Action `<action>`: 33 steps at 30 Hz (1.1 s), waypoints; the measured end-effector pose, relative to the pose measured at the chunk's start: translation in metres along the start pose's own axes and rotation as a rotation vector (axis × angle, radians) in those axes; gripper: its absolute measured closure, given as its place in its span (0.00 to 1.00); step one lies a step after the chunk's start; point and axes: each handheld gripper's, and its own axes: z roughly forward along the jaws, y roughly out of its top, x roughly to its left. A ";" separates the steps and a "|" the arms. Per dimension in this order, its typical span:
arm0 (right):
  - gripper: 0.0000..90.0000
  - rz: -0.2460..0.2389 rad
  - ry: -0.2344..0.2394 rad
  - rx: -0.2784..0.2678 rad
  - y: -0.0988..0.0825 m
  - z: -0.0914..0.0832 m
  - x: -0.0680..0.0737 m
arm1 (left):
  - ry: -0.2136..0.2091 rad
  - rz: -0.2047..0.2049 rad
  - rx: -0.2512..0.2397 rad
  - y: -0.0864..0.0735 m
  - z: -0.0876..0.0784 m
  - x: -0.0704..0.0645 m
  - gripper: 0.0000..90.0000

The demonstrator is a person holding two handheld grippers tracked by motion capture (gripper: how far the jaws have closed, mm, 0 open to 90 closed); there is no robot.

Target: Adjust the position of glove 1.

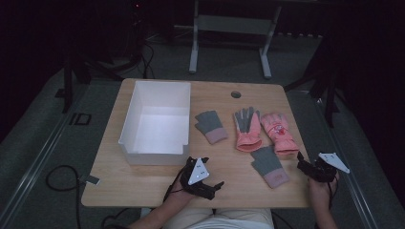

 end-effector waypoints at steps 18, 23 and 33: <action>0.16 0.014 0.040 0.044 0.001 0.003 -0.002 | -0.003 -0.033 -0.031 -0.001 -0.002 0.002 0.03; 0.16 0.010 0.030 0.070 0.002 0.005 -0.001 | -0.007 -0.029 -0.031 -0.001 -0.002 0.002 0.03; 0.17 0.017 -0.012 0.180 0.003 0.008 -0.001 | -0.018 -0.031 -0.032 -0.001 -0.002 0.002 0.02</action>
